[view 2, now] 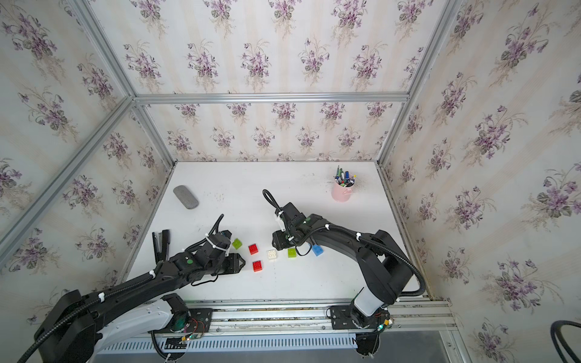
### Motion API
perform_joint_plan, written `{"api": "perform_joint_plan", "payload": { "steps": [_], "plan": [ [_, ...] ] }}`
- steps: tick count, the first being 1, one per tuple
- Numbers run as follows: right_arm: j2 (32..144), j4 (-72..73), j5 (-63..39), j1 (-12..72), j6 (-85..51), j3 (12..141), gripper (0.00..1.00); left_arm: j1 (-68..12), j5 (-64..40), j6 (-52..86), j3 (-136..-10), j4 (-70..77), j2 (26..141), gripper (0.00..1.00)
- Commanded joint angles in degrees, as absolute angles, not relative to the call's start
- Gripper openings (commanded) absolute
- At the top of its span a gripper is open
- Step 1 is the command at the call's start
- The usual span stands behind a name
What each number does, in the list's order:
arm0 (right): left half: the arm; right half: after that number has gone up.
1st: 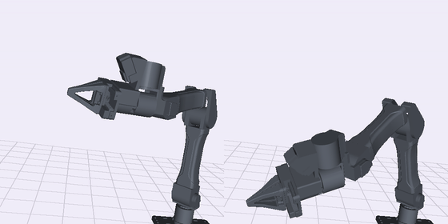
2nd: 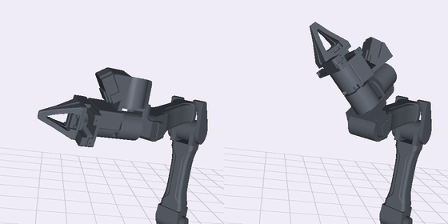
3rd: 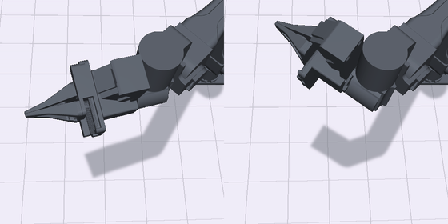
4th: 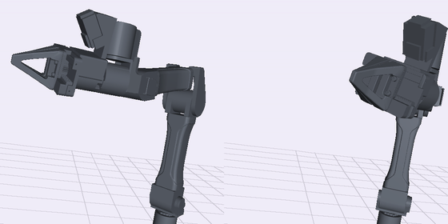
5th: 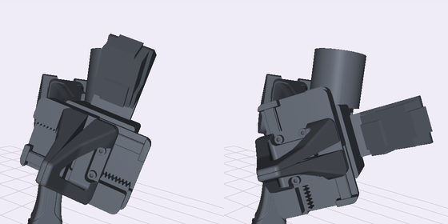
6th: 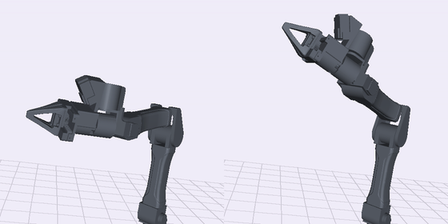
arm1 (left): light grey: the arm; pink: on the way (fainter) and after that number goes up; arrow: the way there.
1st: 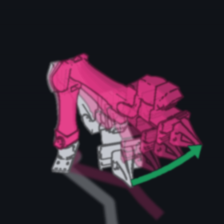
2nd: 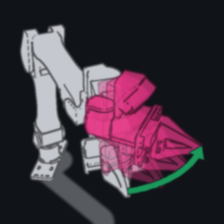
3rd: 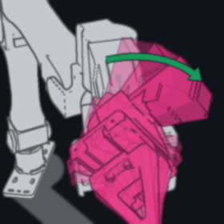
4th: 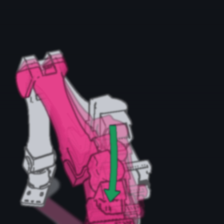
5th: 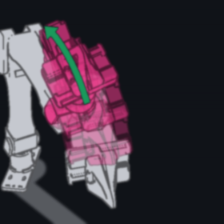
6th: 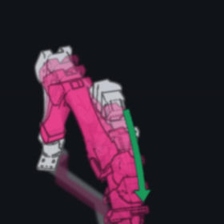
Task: Assemble the letter y with lego
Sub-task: Pick up the lego brick from the center of the board.
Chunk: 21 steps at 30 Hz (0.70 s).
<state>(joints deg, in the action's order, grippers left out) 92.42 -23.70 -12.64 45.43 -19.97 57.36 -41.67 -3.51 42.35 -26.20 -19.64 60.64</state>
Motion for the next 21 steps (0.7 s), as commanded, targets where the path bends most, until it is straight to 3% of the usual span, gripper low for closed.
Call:
{"api": "perform_joint_plan", "payload": {
  "steps": [1,12,21],
  "plan": [
    [94.4,-27.2,-11.4,47.1,-19.1,58.7,0.56,-42.8,-1.8,44.1,-26.3,-20.4,61.8,0.49],
    [101.4,-31.3,-9.7,51.4,-19.6,64.0,0.55,-43.2,3.6,47.3,-25.5,-20.6,60.6,0.58],
    [105.0,-33.5,-8.1,51.6,-20.1,67.2,0.53,-43.1,5.3,47.8,-26.7,-20.7,63.4,0.57]
  ]
}}
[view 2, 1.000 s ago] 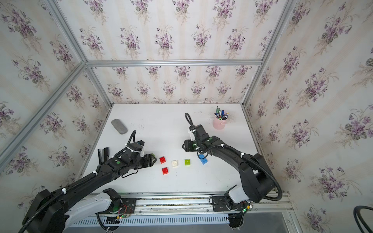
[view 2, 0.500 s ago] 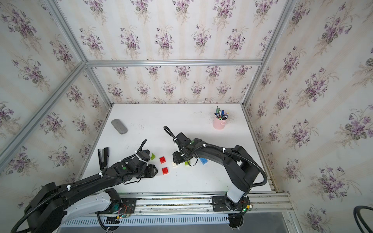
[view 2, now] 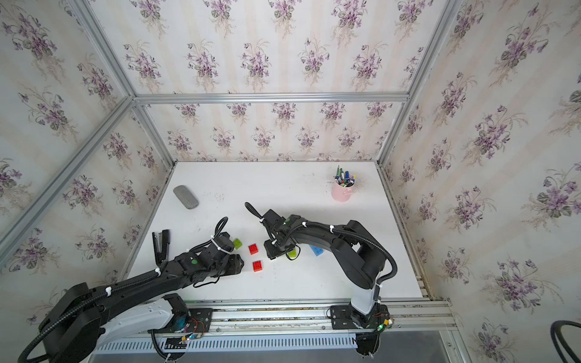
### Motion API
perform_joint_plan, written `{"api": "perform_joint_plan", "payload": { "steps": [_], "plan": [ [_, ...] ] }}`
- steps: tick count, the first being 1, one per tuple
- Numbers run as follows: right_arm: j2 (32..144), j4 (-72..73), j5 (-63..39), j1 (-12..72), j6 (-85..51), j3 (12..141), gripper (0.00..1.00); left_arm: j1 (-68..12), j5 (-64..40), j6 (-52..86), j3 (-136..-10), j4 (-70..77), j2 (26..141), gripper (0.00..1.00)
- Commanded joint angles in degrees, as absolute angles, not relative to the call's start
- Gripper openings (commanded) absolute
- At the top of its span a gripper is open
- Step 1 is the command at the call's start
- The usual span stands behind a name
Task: Assemble the letter y with lego
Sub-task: Pick up the lego brick from the center of the board, then move the lego brick at the center of the board.
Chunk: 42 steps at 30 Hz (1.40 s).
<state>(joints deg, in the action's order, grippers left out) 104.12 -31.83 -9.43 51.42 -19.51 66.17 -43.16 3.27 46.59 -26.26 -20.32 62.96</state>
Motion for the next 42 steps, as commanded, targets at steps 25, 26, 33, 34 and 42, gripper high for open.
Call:
{"api": "perform_joint_plan", "payload": {
  "steps": [25,26,33,34,42],
  "plan": [
    [103.8,-33.4,-7.4,48.8,-20.2,66.5,0.33,-43.0,8.4,47.5,-33.1,-20.3,72.2,0.46],
    [103.3,-33.1,-7.2,48.4,-20.3,66.2,0.33,-43.0,8.4,47.1,-34.0,-20.3,73.4,0.44],
    [101.5,-31.6,-7.1,46.0,-20.7,64.7,0.3,-43.1,6.3,44.4,-39.6,-19.6,80.7,0.35],
    [101.1,-31.3,-7.2,45.7,-20.7,64.6,0.3,-43.1,6.2,44.1,-40.2,-19.5,82.2,0.34],
    [100.2,-30.4,-7.5,44.6,-20.3,63.7,0.29,-43.0,5.2,41.8,-44.6,-18.2,88.1,0.3]
  ]
}}
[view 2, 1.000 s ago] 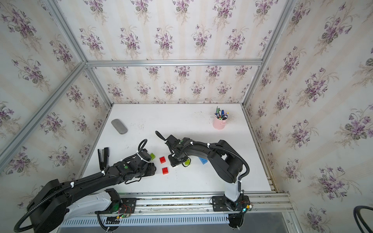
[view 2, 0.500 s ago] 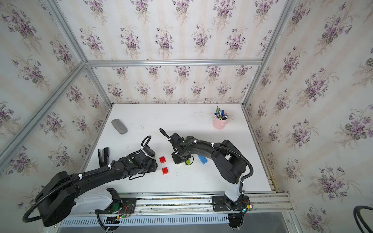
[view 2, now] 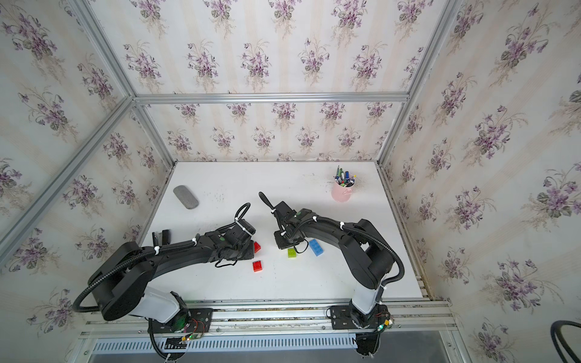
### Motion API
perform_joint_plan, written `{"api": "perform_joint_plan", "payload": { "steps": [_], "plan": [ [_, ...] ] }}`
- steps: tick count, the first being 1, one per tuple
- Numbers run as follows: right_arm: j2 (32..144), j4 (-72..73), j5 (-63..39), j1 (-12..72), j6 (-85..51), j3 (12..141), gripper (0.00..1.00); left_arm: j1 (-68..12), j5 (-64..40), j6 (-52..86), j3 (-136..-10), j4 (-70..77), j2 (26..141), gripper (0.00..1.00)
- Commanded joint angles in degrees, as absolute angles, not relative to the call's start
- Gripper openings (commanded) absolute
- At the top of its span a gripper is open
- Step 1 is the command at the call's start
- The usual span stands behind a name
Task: Assemble the letter y with lego
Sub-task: Move the lego brick at the center of the board.
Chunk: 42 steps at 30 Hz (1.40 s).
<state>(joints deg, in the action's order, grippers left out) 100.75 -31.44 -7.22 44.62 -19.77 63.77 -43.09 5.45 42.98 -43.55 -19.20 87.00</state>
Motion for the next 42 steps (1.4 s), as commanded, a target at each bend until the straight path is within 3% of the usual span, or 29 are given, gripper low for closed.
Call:
{"api": "perform_joint_plan", "payload": {
  "steps": [1,15,25,42],
  "plan": [
    [100.2,-30.1,-7.8,44.5,-20.2,63.6,0.28,-43.1,5.2,41.6,-44.9,-18.2,88.5,0.3],
    [100.5,-28.5,-10.8,44.6,-15.8,65.8,0.28,-42.2,9.9,42.0,-45.5,-18.0,90.6,0.29],
    [101.8,-28.3,-11.2,44.6,-13.9,66.7,0.28,-41.9,7.5,40.2,-50.9,-16.9,95.4,0.27],
    [108.0,-36.2,-10.6,48.3,-14.5,76.8,0.27,-39.4,6.9,44.7,-37.2,-17.7,78.0,0.3]
  ]
}}
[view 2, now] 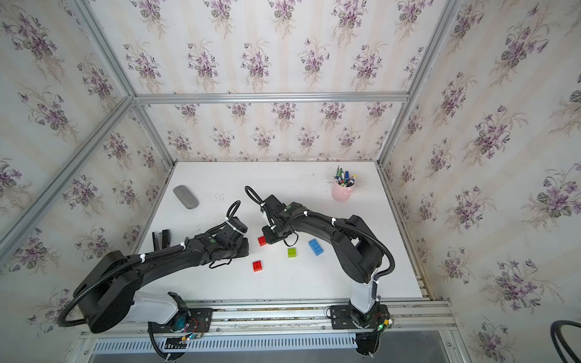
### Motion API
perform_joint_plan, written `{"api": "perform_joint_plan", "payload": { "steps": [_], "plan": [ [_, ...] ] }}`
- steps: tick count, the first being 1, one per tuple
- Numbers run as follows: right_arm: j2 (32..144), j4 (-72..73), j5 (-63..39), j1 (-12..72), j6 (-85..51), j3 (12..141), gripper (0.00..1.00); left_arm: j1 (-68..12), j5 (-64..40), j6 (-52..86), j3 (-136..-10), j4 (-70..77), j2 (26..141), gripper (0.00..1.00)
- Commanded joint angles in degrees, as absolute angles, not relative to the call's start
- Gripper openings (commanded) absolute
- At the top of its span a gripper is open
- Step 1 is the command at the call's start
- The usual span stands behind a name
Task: Assemble the letter y with lego
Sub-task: Move the lego brick at the center of the board, then assemble the lego brick with the lego brick.
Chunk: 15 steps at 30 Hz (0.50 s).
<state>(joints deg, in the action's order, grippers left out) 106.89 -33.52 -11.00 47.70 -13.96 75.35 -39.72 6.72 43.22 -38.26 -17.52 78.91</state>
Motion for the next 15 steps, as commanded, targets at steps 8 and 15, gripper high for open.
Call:
{"api": "perform_joint_plan", "payload": {
  "steps": [8,15],
  "plan": [
    [112.3,-41.1,-9.8,49.4,-17.2,81.9,0.27,-39.1,6.7,45.0,-35.5,-17.7,76.9,0.3],
    [114.6,-43.5,-8.8,49.9,-18.6,84.8,0.25,-39.0,7.1,44.9,-34.7,-17.6,76.6,0.3]
  ]
}}
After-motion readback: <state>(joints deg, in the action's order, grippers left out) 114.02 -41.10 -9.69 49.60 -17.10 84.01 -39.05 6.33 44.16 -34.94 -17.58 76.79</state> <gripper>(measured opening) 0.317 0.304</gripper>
